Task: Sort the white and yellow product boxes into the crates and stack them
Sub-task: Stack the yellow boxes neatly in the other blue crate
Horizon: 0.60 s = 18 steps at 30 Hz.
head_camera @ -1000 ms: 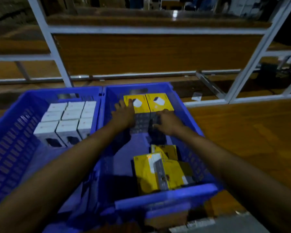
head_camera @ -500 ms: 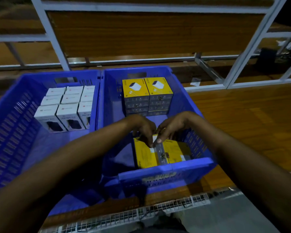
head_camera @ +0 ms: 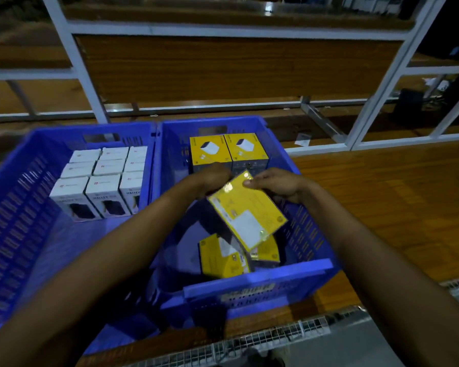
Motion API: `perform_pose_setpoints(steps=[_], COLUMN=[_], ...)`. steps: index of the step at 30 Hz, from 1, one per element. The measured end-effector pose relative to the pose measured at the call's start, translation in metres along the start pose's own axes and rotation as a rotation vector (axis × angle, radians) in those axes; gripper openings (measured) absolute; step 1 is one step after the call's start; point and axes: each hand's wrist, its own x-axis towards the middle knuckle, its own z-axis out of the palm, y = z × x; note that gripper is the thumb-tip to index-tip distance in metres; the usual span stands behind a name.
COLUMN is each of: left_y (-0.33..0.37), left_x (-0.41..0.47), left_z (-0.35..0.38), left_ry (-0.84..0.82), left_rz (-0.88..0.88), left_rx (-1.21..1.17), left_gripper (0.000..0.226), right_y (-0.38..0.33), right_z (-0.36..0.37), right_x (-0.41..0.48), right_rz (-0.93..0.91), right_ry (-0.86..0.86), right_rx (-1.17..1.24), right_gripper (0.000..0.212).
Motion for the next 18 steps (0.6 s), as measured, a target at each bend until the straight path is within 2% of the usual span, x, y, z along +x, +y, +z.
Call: perform_pose_setpoints(steps=[3, 5, 8, 11, 14, 18], left_y=[0.006, 0.008, 0.007, 0.009, 0.011, 0.012], left_x=[-0.001, -0.002, -0.003, -0.003, -0.003, -0.004], left_z=[-0.008, -0.013, -0.016, -0.012, -0.005, -0.006], left_ry=[0.126, 0.119, 0.056, 0.014, 0.027, 0.099], left_rz=[-0.051, -0.090, -0.086, -0.058, -0.020, 0.052], left_rx=[-0.454, -0.638, -0.857, -0.885, -0.766, -0.775], left_gripper=[0.033, 0.035, 0.032, 0.028, 0.017, 0.014], right_y=[-0.006, -0.008, -0.010, -0.017, -0.018, -0.020], right_z=[-0.002, -0.003, -0.002, 0.004, 0.007, 0.010], right_x=[0.000, 0.000, 0.001, 0.001, 0.002, 0.000], right_rz=[-0.052, -0.075, -0.095, -0.075, -0.031, -0.095], right_ry=[0.127, 0.205, 0.355, 0.451, 0.484, 0.558], right_rx=[0.238, 0.322, 0.481, 0.564, 0.613, 0.537], right_gripper=[0.048, 0.031, 0.028, 0.026, 0.023, 0.032])
